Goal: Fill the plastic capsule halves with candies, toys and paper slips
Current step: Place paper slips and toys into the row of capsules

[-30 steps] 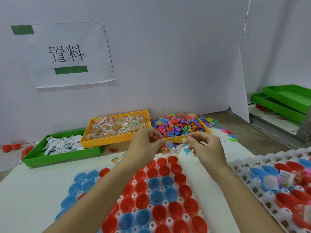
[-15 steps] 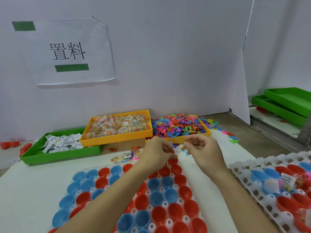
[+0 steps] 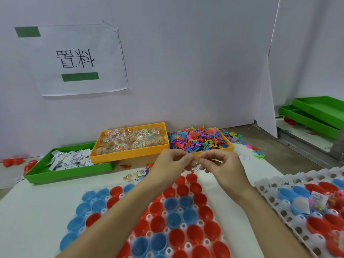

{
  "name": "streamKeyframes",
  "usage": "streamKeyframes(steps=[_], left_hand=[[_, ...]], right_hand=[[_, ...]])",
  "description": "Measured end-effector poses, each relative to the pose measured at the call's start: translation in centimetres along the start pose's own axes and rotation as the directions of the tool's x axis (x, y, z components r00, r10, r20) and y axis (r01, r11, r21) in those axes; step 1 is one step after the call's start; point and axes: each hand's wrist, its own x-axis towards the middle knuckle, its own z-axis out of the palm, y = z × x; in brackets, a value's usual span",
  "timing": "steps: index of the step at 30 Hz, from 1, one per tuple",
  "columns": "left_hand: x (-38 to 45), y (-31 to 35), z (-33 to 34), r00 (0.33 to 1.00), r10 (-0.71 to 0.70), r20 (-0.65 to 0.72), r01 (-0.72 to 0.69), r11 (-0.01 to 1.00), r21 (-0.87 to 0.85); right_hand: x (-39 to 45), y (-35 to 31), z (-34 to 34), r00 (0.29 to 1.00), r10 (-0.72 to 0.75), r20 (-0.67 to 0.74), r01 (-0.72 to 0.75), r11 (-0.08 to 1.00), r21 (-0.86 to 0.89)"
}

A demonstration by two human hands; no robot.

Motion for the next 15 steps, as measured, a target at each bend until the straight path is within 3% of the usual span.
streamKeyframes(steps=[3,5,10,15], left_hand=[[-0.42,0.09,-0.10,0.993,-0.017,0.117,0.032,0.991,-0.132],[-0.51,0.02,-0.20,0.994,-0.003,0.112,0.018,0.991,-0.136],[-0.17,-0.28,-0.44,0.999,0.036,0.006,-0.036,0.999,-0.015],[-0.17,-0.48,-0.39,0.994,0.109,-0.013,-0.107,0.988,0.111]], right_hand=[[-0.20,-0.15,0.13,1.000,-0.005,0.012,0.005,0.999,0.043],[-0.27,-0.20,0.25,1.000,0.005,0.004,-0.005,0.998,0.065],[-0.34,-0.28,0.58,0.998,0.048,0.041,-0.054,0.987,0.149],[-0.40,-0.36,0.90,0.998,0.053,0.030,-0.056,0.994,0.090]])
